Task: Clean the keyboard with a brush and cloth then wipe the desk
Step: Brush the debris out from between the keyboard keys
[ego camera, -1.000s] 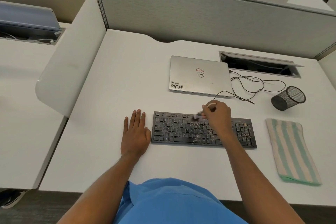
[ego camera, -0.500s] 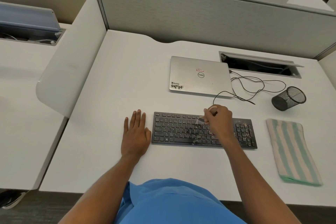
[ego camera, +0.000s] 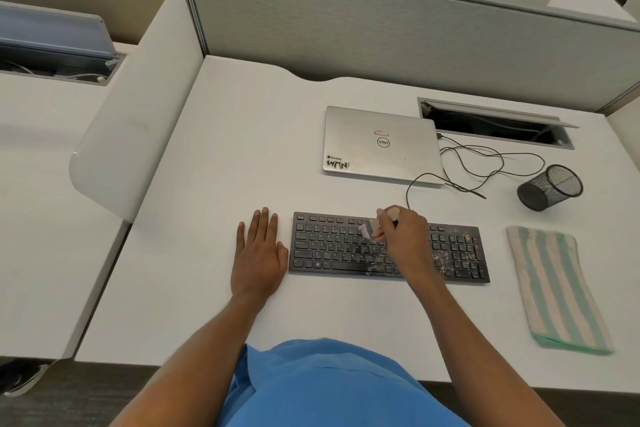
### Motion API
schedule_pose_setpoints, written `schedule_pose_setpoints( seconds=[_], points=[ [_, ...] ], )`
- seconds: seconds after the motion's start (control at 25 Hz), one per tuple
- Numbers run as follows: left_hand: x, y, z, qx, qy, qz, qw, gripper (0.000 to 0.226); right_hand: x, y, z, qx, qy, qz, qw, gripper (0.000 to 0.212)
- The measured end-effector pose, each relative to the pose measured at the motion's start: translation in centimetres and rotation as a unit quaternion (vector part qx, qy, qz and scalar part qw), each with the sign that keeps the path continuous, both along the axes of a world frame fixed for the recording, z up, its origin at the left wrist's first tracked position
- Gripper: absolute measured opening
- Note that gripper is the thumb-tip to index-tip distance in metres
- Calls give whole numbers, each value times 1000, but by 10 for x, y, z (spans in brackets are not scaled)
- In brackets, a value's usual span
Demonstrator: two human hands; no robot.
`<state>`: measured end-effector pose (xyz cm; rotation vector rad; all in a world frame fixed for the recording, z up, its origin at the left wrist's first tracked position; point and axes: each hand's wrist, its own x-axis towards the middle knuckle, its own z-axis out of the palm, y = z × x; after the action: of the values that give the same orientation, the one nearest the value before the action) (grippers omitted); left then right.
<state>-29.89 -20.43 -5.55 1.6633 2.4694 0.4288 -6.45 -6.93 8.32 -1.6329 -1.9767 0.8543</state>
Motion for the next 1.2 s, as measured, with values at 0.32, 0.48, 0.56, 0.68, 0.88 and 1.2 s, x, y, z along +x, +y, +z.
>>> schedule_pose_setpoints(
  seconds=[0.32, 0.48, 0.56, 0.68, 0.88, 1.2],
  points=[
    [0, 0, -1, -3, 1, -1, 1000, 67, -10, -4, 6, -5, 28, -16, 999, 35],
    [0, 0, -2, -3, 4, 0, 1000, 67, -3, -4, 12, -25, -13, 8, 1000, 39],
    [-1, 1, -2, -5, 5, 1, 1000, 67, -3, -2, 18, -21, -17, 9, 1000, 42],
    [0, 1, -1, -3, 5, 0, 1000, 67, -5, -3, 18, 9, 3, -4, 1000, 42],
    [0, 0, -1, -4, 5, 1, 1000, 67, 2, -14, 9, -15, -16, 5, 1000, 44],
    [1, 0, -1, -2, 2, 4, 1000, 67, -16, -20, 11, 9, 25, 6, 1000, 43]
  ],
)
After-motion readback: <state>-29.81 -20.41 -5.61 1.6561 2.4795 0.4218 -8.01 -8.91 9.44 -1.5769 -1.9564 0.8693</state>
